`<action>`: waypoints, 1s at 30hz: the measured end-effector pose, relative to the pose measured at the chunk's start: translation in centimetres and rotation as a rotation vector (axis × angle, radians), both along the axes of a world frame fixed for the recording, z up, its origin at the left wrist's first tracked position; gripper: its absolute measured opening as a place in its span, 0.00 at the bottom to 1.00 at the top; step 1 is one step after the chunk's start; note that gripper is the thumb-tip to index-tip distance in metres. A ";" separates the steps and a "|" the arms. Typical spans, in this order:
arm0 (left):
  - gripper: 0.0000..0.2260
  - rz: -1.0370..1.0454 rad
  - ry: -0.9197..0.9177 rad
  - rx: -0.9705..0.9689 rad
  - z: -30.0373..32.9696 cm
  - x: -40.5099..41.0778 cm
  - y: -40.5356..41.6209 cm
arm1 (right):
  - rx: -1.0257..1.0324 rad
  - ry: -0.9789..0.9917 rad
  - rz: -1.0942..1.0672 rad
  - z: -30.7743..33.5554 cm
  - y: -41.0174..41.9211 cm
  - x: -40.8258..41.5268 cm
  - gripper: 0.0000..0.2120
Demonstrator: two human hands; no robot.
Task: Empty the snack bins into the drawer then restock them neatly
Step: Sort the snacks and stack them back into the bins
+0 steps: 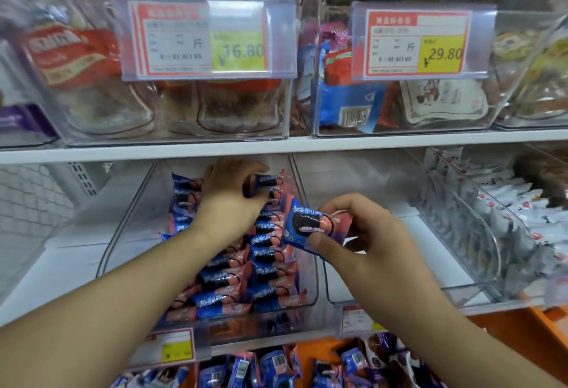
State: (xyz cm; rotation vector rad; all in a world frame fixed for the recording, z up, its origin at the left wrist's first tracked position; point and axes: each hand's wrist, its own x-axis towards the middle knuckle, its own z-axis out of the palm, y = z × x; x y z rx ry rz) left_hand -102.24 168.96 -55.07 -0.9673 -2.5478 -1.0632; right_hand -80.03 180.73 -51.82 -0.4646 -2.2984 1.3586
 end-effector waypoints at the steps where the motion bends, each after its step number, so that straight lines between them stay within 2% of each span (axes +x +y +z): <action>1: 0.09 -0.056 -0.115 0.114 1.2 1.1 -0.8 | 0.013 0.006 0.002 0.1 -0.2 0.0 0.09; 4: 0.10 -0.385 -0.569 0.273 4.5 5.2 -4.1 | 0.072 0.020 0.011 0.3 -0.8 -0.3 0.08; 6: 0.14 -0.539 -0.676 0.224 5.1 6.8 -6.0 | 0.094 0.009 0.029 0.3 -1.1 -0.5 0.08; 8: 0.15 -0.478 -0.635 0.171 4.9 7.0 -6.9 | 0.142 -0.037 0.037 0.3 -1.4 -0.6 0.13; 11: 0.13 -0.216 -0.516 0.158 3.8 5.5 -7.1 | 0.254 -0.129 0.033 0.4 -1.4 -0.5 0.26; 13: 0.13 -0.125 -0.421 0.158 2.9 4.0 -6.5 | 0.320 -0.186 0.042 0.2 -1.0 -0.4 0.30; 19: 0.13 -0.098 -0.154 0.008 -0.9 0.7 -1.9 | 0.375 -0.182 0.044 -1.3 -0.1 -0.4 0.26; 22: 0.15 -0.015 0.000 -0.067 -2.3 -0.3 -0.8 | 0.378 -0.187 0.050 -1.7 0.3 -0.4 0.26; 25: 0.18 -0.008 0.053 -0.101 -2.7 -0.9 -0.9 | 0.398 -0.169 0.059 -1.9 0.3 -0.3 0.26; 30: 0.18 -0.011 0.037 -0.150 -2.2 -1.4 -1.7 | 0.368 -0.181 0.062 -1.7 0.1 -0.1 0.27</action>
